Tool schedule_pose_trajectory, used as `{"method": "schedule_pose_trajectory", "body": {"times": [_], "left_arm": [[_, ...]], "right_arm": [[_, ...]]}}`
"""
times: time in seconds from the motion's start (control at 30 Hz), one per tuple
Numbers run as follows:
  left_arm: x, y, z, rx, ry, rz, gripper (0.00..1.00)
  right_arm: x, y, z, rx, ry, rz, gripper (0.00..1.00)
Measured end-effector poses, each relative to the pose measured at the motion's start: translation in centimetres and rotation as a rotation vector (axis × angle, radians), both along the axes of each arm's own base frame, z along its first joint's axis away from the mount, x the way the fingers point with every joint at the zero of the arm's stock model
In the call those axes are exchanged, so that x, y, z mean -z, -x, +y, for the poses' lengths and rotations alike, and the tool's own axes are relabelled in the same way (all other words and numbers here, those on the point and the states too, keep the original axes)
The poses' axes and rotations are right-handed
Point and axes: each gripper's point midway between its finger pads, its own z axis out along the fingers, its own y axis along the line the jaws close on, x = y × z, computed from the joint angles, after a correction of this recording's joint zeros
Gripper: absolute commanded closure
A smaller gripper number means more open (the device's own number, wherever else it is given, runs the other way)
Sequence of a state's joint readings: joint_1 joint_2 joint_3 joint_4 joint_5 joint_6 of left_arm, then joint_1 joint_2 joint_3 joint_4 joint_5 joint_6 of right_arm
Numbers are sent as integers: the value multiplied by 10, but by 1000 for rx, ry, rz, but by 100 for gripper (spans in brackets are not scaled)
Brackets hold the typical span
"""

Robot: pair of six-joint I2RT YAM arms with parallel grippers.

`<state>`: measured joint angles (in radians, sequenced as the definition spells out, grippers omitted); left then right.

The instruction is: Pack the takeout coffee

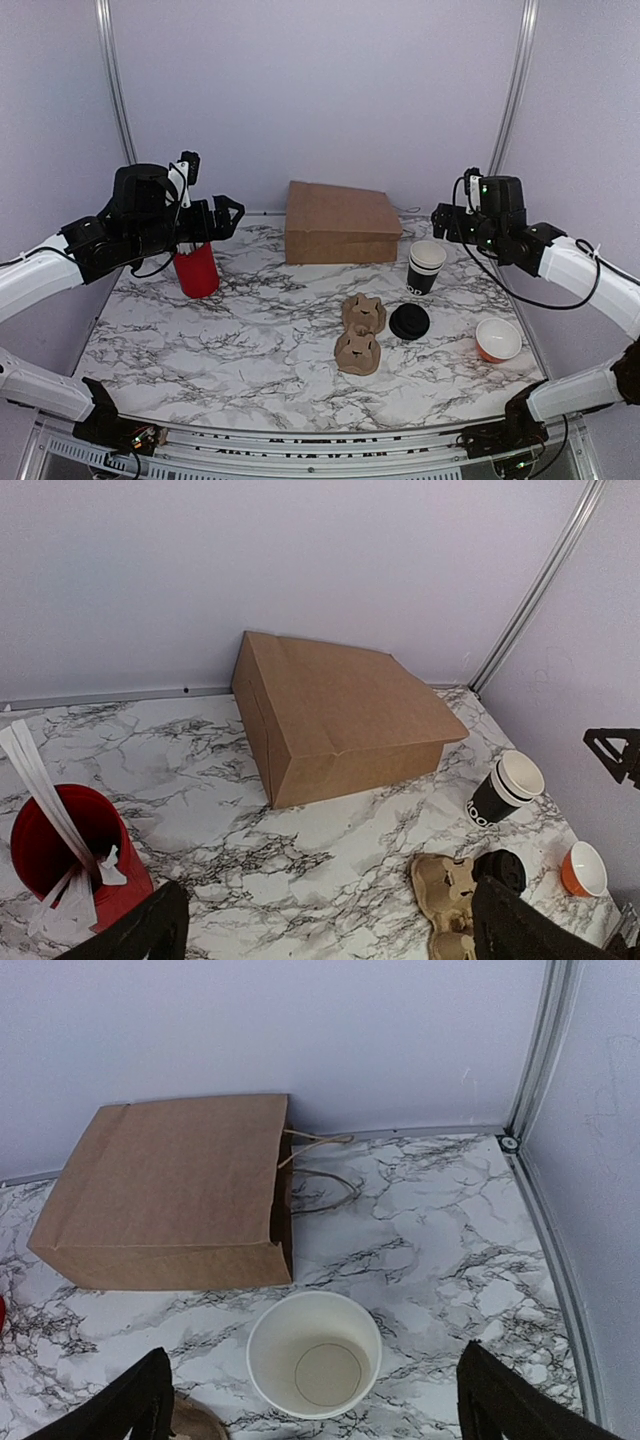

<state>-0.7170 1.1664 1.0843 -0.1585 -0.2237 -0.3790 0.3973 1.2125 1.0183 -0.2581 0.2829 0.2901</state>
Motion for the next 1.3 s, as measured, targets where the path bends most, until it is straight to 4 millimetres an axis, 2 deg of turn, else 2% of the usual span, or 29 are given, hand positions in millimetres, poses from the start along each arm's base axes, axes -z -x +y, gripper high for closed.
{"method": "schedule_pose_trajectory", "body": {"times": [0.03,0.1,0.17,0.27,0.43,0.53,0.83,1.0,1.3], "left_arm": [[3,-1,-2,5,-1,13,1],[8,0,-4,14,1,34,1],[11,2,-6,26,7,51,1],[12,4,-9,42,20,63,1],[11,7,-12,66,31,71,1],[9,8,-12,66,36,67,1],[6,10,-10,56,64,71,1],[4,10,-9,49,77,71,1],[6,11,-8,46,86,73,1]], "right_arm": [[2,-1,-2,7,-5,8,10],[8,-3,-7,24,-19,29,24],[20,-8,-13,30,-38,69,38],[41,-18,-25,47,-73,150,51],[77,-30,-36,43,-134,278,53],[89,-30,-36,29,-150,319,57],[103,-40,-23,-20,-188,373,72],[116,-41,-23,-15,-182,409,76],[114,-43,-22,-16,-183,408,83]]}}
